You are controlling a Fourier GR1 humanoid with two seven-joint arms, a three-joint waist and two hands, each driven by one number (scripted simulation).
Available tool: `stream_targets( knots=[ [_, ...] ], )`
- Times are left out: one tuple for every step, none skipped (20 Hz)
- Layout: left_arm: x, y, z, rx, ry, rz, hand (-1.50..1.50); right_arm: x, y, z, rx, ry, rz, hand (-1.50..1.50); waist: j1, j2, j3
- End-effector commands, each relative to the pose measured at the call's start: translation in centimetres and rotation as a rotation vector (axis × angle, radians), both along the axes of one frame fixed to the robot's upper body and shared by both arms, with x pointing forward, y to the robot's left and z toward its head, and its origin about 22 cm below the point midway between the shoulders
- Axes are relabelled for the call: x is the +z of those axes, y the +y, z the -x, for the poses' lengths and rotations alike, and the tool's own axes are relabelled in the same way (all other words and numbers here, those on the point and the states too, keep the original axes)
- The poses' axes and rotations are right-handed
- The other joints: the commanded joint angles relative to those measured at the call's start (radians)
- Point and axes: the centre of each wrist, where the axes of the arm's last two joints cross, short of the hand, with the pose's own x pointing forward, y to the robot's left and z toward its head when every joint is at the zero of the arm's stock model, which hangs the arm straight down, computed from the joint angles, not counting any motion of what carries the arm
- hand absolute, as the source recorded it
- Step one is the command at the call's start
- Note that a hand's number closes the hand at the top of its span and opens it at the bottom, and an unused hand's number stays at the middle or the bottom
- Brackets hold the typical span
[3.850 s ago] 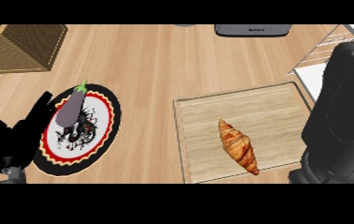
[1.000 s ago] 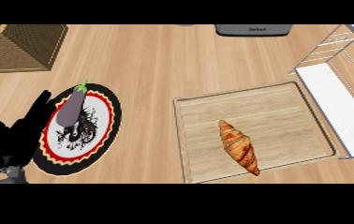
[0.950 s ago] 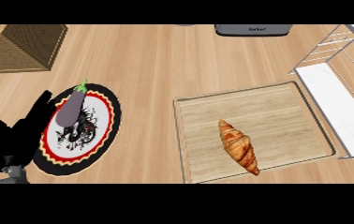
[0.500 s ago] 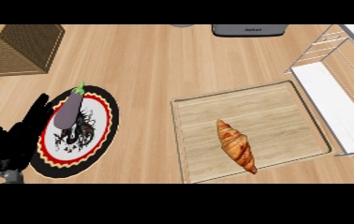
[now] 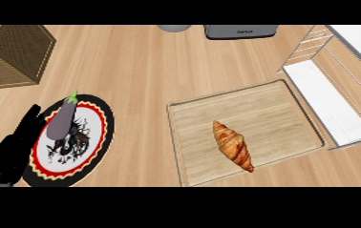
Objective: Pick the tomato from the tray and place it in the tiered shelf
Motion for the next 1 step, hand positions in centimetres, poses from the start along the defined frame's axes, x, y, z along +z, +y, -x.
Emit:
stream_targets(
  knots=[
    [-0.17,0.9,0.76,0.032,0.026,-0.017,0.0,-0.59,1.73,3.15,-0.008,0.047,-0.104,-1.5,-0.03,-0.016,-0.003]
  ],
)
